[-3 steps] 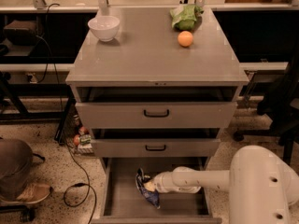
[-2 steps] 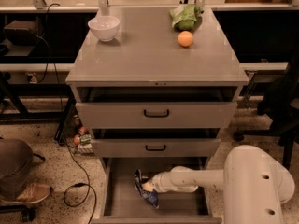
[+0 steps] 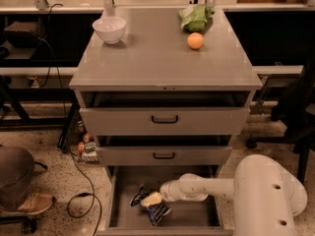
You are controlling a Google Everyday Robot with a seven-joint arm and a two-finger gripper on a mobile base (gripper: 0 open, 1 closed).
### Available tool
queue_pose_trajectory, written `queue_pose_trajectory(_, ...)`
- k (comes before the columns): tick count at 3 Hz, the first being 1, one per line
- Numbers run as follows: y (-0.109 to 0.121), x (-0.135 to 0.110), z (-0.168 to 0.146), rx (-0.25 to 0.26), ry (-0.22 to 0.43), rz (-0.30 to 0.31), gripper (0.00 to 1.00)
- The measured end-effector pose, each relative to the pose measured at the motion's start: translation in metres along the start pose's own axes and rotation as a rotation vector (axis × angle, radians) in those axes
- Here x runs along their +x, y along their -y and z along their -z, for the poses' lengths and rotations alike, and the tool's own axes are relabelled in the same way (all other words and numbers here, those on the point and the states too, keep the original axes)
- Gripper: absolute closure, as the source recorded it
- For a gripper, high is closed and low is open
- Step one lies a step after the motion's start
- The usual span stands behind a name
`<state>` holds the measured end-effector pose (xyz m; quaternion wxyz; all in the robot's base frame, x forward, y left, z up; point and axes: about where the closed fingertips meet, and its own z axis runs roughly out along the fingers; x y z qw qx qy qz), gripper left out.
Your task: Place blue chip bag into bottom drawer
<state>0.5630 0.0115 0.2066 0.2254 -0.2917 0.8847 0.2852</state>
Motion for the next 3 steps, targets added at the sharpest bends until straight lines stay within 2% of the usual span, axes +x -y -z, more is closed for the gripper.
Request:
queue_pose_trajectory(1, 0.004, -0.001, 0.008, 0.001, 0.009, -0.003, 0.0)
queue_pose_trajectory(2, 0.021, 0.0, 0.03, 0.002, 0.034, -0.023, 0.0)
queue_pose_trajectory(3, 0.051, -0.004, 0.066, -0.002, 0.065, -0.044, 0.0)
